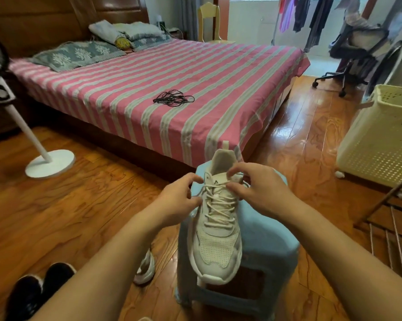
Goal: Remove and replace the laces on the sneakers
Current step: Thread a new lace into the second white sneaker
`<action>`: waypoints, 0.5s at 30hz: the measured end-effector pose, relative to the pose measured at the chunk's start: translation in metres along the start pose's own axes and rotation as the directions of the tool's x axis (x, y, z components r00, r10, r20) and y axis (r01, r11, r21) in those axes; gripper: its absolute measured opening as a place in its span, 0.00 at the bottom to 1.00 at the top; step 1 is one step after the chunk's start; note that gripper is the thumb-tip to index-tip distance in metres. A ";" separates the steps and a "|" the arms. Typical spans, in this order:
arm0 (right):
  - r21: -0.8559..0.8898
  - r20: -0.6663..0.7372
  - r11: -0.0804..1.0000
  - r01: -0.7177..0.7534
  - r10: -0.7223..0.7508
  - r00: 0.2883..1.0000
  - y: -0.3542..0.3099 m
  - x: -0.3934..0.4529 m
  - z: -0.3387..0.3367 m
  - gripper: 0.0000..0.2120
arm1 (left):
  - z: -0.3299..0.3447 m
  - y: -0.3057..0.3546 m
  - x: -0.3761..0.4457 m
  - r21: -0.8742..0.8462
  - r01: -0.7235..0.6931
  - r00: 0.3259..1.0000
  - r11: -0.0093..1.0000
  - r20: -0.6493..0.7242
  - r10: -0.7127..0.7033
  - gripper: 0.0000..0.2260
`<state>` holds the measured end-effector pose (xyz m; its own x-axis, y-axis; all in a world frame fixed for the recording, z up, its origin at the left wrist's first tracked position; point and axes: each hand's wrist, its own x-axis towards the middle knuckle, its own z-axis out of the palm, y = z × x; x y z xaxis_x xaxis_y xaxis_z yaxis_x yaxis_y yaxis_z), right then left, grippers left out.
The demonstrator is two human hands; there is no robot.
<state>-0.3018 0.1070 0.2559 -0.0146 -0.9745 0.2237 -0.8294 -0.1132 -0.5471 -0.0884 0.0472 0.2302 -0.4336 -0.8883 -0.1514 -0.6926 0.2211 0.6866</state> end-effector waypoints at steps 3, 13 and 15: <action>-0.055 0.040 0.997 -0.055 0.057 0.998 -0.005 0.001 -0.001 0.05 | 0.004 -0.005 0.006 0.131 -0.018 0.997 0.991 -0.067 0.027 0.02; -0.079 -0.144 0.997 -0.004 -0.007 0.989 -0.006 0.006 -0.002 0.21 | -0.020 0.016 -0.009 -0.477 -0.275 0.928 0.835 -0.359 0.101 0.03; 0.269 -0.125 0.961 -0.060 0.097 0.987 -0.023 0.009 -0.013 0.25 | -0.022 0.036 -0.017 -0.489 -0.396 0.908 0.777 -0.333 0.253 0.07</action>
<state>-0.2899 0.1034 0.2804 -0.1649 -0.9490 0.2688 -0.6463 -0.1019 -0.7563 -0.0932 0.0610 0.2729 -0.3770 -0.8849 0.2736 -0.0849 0.3271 0.9412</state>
